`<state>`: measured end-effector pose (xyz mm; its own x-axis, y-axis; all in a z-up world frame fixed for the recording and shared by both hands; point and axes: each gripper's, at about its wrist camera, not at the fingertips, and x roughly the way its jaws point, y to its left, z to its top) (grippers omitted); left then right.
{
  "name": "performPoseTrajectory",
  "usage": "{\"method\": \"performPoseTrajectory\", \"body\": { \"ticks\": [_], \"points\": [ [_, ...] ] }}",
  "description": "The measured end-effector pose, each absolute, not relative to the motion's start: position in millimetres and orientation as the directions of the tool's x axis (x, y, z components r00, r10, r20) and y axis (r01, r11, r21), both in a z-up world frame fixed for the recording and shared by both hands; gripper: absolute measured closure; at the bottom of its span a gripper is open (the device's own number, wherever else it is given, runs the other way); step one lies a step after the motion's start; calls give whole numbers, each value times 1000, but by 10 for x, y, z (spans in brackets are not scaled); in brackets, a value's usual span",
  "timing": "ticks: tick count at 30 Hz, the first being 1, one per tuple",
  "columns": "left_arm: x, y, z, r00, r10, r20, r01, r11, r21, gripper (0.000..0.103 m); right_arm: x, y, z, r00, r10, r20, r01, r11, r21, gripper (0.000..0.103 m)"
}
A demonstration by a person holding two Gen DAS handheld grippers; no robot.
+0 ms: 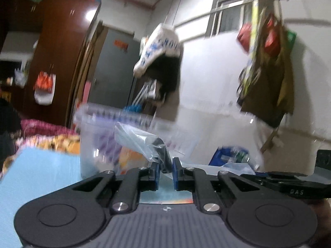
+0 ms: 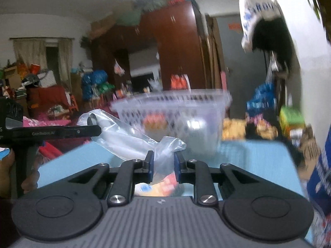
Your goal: Organize objects
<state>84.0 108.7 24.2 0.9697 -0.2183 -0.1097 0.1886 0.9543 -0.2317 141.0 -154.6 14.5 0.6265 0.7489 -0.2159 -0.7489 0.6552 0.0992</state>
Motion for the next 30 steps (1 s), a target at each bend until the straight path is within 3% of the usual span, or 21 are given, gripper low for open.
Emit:
{"method": "performPoseTrajectory", "body": {
  "ticks": [7,14,18,23,30],
  "points": [
    [720,993,990,986,-166,24,167,975,-148,88,1284,-1414,888,658,749,-78,-753,656,-51,83],
    [1130,914,1319,995,-97,10,97,992,-77,87,1580,-1189,1263,707,707,-30,-706,701,-99,87],
    [1651,937,1226,996,-49,-80,45,998,-48,87,2040,-958,1211,743,664,-81,-669,737,-98,88],
    [2238,1065,892,975,-11,-224,1,999,-47,87,2673,-652,860,760,608,-230,-637,767,-78,88],
    [2378,1178,741,966,17,-257,-34,998,-61,85,2925,-500,589,743,599,-297,-639,768,-51,86]
  ]
}}
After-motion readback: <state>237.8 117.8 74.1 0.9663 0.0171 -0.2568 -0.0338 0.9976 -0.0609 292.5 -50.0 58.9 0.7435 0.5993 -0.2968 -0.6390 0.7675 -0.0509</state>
